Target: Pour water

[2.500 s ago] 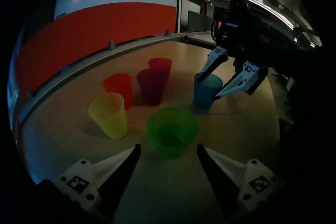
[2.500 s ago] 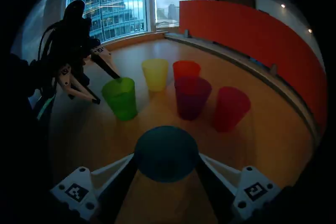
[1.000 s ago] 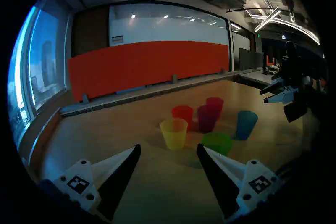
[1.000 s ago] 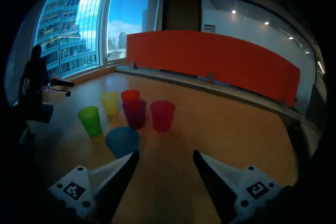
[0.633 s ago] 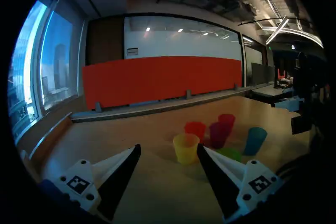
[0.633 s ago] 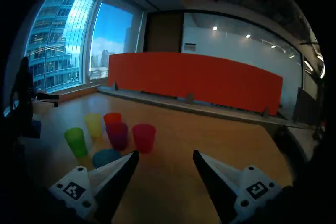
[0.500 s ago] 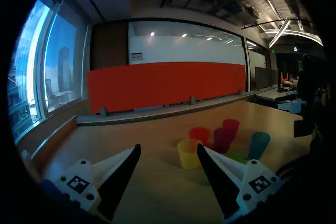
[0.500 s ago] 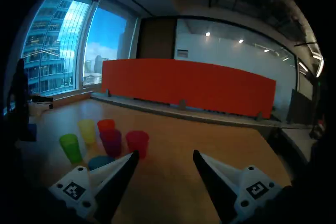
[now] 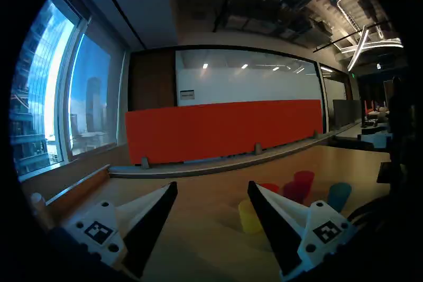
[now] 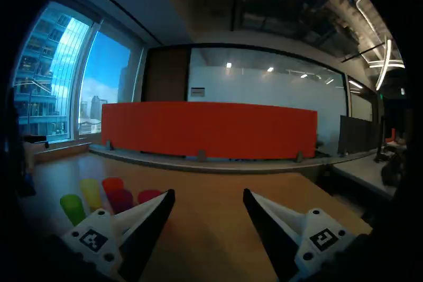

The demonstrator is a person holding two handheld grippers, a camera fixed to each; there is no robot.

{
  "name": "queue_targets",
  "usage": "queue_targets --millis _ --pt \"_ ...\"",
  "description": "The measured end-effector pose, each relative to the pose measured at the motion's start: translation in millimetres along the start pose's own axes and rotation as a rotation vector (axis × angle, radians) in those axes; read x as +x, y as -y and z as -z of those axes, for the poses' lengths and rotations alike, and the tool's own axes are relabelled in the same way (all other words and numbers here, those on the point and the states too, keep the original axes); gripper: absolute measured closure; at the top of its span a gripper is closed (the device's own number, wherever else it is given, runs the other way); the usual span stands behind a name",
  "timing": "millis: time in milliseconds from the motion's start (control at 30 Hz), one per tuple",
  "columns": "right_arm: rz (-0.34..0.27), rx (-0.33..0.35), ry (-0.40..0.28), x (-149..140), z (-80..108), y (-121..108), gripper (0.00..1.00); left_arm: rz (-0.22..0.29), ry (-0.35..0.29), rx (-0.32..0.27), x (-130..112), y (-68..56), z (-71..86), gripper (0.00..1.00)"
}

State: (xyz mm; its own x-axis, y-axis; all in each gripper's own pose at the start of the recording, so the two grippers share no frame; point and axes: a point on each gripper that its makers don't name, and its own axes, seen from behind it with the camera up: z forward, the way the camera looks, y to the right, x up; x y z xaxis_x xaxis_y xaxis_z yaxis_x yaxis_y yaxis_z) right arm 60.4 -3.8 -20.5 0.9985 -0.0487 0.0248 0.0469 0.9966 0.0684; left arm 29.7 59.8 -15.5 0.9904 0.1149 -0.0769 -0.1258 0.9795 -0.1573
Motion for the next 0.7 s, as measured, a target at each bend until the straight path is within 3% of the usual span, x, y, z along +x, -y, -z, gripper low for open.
queue_targets --millis 200,700 --pt "-0.002 -0.054 -0.035 6 2.6 -3 0.0 0.032 -0.014 0.023 1 4.5 -1.1 0.01" --pt "-0.019 -0.116 -0.061 15 6.8 -14 0.0 -0.019 -0.015 0.102 -15 14.4 -8.1 0.01"
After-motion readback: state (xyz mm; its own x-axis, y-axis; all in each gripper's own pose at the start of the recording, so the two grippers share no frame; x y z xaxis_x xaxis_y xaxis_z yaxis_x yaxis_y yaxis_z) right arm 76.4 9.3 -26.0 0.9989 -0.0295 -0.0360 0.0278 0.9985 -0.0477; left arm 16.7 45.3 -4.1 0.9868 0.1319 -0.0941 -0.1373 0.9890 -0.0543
